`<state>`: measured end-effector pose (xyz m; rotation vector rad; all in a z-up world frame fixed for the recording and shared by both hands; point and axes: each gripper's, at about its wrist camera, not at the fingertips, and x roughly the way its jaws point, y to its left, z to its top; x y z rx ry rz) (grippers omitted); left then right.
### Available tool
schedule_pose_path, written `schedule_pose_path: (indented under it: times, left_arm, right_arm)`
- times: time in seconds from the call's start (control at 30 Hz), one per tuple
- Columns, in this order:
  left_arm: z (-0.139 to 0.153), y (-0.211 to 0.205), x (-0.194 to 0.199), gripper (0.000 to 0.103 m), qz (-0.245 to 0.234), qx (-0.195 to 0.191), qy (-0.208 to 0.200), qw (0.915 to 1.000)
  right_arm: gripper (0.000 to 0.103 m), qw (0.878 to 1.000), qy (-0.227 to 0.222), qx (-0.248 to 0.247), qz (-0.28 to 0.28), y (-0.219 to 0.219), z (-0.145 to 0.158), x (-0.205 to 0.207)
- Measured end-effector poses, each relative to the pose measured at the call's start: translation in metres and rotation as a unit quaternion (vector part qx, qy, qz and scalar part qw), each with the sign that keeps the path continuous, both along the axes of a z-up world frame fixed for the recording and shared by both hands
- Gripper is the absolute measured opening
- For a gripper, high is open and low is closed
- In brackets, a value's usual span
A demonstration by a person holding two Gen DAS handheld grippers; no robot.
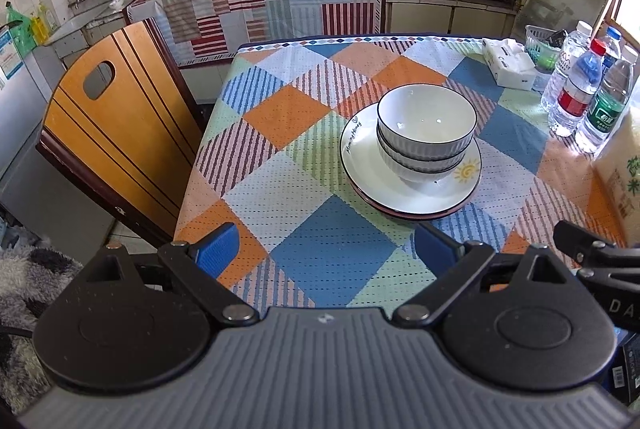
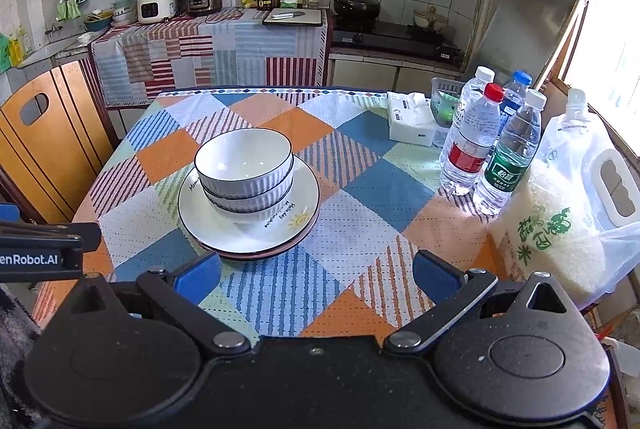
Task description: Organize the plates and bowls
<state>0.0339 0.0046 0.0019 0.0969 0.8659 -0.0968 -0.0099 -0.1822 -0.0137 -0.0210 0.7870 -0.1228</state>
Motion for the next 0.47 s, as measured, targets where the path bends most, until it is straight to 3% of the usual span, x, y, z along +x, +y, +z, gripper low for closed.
schedule_pose_path:
  times: [0.47]
  left_arm:
    - [0.0005,0.0029,0.0,0.095,0.0,-0.01,0.006,0.9999]
  right_arm:
    - [0.103,1.0,0.005,0.001,-0.001,-0.0002,-0.0041,0.0016]
